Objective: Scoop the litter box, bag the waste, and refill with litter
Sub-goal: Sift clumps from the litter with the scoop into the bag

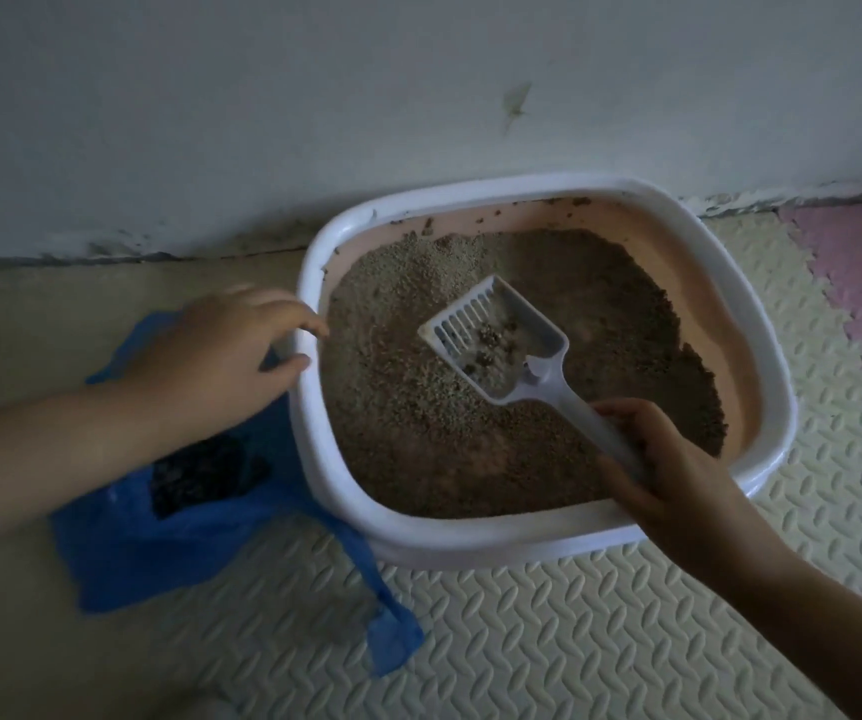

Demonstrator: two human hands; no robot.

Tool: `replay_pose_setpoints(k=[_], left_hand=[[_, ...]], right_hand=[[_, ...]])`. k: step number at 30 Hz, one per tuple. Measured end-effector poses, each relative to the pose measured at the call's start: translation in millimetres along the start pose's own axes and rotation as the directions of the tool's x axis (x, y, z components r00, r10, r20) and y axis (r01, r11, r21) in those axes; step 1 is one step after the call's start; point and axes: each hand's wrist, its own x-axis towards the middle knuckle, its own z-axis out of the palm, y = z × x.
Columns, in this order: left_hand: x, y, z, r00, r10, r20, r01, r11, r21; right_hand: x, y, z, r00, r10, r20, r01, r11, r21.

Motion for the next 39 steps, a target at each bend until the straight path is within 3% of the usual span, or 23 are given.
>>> replay_pose_setpoints(k=[5, 9, 14, 21, 29, 33, 37, 39], left_hand=[[-52, -44, -17, 0.979, -0.090, -0.184, 0.127, 0.972, 0.196], [-78, -60, -5, 0.957, -0.248, -0.150, 0.279, 0.928, 0.247], [-82, -66, 1, 0.890, -0.437, -0.133, 0.444, 0.896, 0.028], [-79, -74, 10, 0.871, -0.473, -0.129, 0.468, 0.881, -0.070], [-81, -94, 4, 0.842, -0.510, -0.176, 0.488, 0.859, -0.152], [-90, -99, -4, 0.838, -0.506, -0.206, 0.485, 0.862, -0.145], [-93, -103, -11, 0.823, -0.514, -0.242, 0.489, 0.858, -0.157], [-95, -104, -13, 0.824, -0.509, -0.247, 0.483, 0.861, -0.160]], right_hand=[[11, -44, 13, 0.978, -0.118, 0.170, 0.119, 0.993, 0.002], [24, -78, 32, 0.938, -0.222, 0.267, 0.227, 0.974, 0.013], [43, -105, 52, 0.880, -0.316, 0.354, 0.337, 0.941, 0.002], [57, -119, 62, 0.844, -0.349, 0.407, 0.398, 0.917, -0.038], [68, -133, 74, 0.854, -0.353, 0.382, 0.423, 0.899, -0.116], [82, -157, 90, 0.815, -0.462, 0.349, 0.565, 0.767, -0.304], [94, -170, 101, 0.646, -0.666, 0.373, 0.738, 0.422, -0.526], [96, -171, 105, 0.573, -0.731, 0.371, 0.771, 0.327, -0.547]])
